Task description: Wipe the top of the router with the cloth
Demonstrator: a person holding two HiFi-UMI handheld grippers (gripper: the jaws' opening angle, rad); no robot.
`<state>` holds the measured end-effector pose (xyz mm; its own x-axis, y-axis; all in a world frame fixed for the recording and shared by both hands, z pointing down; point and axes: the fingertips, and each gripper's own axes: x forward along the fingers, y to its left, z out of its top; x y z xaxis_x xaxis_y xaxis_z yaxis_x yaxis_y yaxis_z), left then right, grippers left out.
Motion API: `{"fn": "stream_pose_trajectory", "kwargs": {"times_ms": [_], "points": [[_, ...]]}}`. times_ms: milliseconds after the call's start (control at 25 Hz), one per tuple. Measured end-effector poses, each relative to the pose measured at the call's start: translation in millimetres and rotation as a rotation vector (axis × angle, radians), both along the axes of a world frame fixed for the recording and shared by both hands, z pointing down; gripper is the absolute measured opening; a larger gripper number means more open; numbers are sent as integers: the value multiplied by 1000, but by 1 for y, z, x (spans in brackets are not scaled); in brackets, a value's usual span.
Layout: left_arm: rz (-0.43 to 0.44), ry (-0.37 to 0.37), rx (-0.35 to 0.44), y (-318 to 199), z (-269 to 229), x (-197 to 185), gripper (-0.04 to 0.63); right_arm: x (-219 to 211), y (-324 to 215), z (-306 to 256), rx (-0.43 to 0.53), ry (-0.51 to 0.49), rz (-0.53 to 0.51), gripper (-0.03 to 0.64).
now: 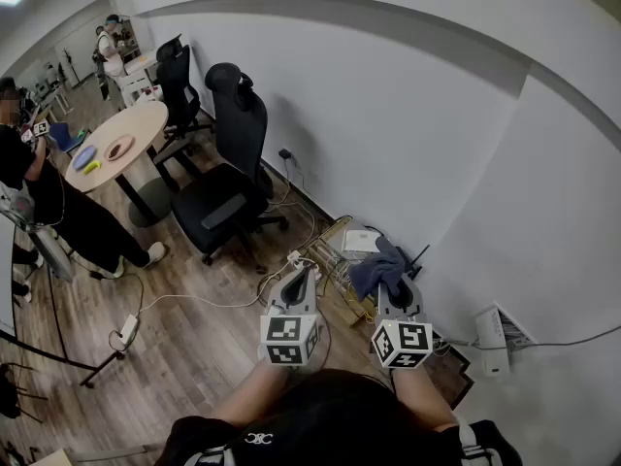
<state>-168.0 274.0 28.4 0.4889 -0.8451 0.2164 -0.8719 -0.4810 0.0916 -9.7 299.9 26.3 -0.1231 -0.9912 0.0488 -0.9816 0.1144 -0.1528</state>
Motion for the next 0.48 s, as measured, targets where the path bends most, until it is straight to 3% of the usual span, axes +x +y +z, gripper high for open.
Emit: {"fn": "stream_pose_trajectory", "kwargs": {"times_ms": [480], "points": [[-3,3,5,0,2,2,3,0,0,1,11,7,-8,48]]}}
